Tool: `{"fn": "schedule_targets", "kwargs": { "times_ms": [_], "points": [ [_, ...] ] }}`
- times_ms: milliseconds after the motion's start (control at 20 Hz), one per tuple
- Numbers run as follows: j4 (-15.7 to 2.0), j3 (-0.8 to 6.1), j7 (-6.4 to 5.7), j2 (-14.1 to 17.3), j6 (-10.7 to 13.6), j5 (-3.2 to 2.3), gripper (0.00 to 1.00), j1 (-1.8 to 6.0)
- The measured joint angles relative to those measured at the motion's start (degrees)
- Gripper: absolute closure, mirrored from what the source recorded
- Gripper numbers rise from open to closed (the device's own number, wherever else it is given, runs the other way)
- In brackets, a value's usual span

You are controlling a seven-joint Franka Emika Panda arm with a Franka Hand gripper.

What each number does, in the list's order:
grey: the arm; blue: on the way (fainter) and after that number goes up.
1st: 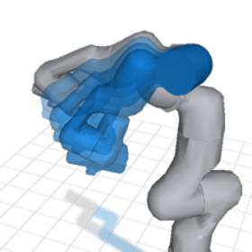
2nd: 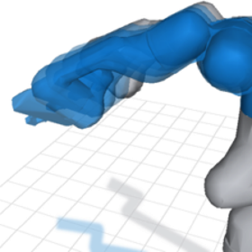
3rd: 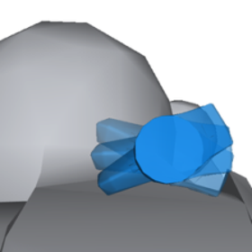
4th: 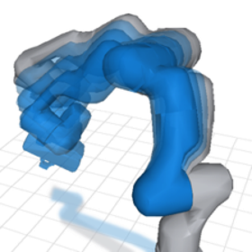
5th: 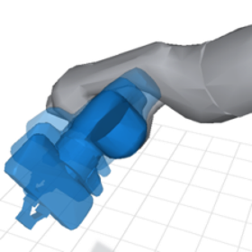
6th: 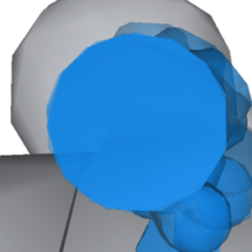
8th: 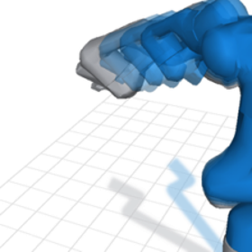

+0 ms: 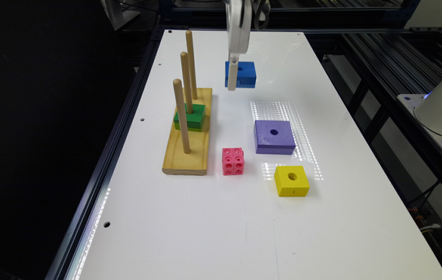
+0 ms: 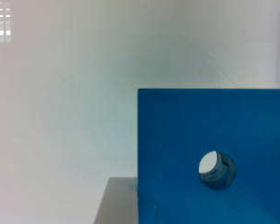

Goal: Pick up blue block.

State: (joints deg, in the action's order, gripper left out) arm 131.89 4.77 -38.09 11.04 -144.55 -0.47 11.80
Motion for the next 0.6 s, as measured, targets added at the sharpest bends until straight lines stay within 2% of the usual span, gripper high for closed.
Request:
{"fn": "schedule_targets", "kwargs": {
  "times_ms": [150, 400, 600],
  "points": [
    [0.02, 0.04, 0.0, -2.2, 2.3, 0.02, 1.0, 0.0],
    [-0.1, 0.09, 0.0, -3.8, 3.6, 0.02, 1.0, 0.0],
    [-0.17, 0.14, 0.0, -7.4, 7.1, 0.08, 1.0, 0.0]
  ]
}}
